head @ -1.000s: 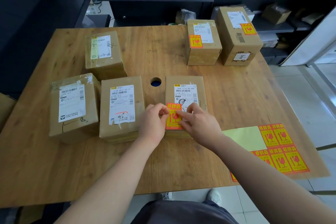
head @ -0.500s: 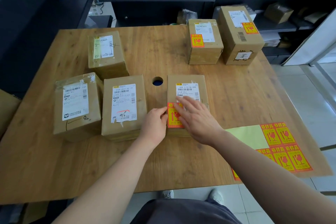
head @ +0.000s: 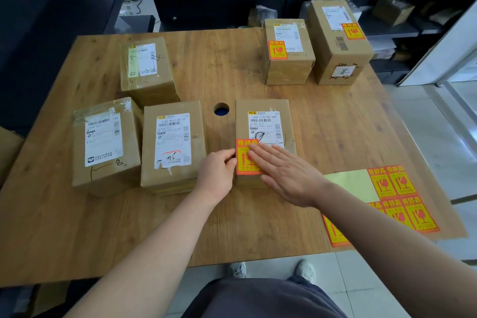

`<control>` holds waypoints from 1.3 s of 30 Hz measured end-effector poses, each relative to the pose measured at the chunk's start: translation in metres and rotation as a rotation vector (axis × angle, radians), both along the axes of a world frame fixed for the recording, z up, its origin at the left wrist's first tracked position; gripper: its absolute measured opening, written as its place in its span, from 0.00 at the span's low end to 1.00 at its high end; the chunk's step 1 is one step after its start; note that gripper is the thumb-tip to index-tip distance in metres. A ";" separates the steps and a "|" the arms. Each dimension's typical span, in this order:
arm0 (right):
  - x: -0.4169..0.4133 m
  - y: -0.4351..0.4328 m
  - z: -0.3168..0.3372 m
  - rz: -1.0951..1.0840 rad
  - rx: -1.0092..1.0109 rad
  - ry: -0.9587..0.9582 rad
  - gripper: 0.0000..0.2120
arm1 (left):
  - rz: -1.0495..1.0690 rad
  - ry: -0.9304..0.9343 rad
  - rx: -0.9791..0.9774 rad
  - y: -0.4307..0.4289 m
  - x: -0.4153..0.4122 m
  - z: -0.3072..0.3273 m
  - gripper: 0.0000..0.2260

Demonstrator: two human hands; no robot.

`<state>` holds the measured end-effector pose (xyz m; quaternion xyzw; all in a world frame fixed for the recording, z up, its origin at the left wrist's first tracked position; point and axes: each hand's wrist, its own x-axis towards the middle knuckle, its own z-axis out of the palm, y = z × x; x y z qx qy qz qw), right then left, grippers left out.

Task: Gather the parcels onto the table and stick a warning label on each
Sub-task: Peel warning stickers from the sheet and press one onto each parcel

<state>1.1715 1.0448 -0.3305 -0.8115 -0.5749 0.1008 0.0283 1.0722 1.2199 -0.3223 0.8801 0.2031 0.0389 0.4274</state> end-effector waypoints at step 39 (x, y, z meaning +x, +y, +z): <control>0.193 0.143 0.020 -0.644 0.315 0.368 0.23 | 0.185 -0.020 -0.039 0.129 0.185 0.017 0.10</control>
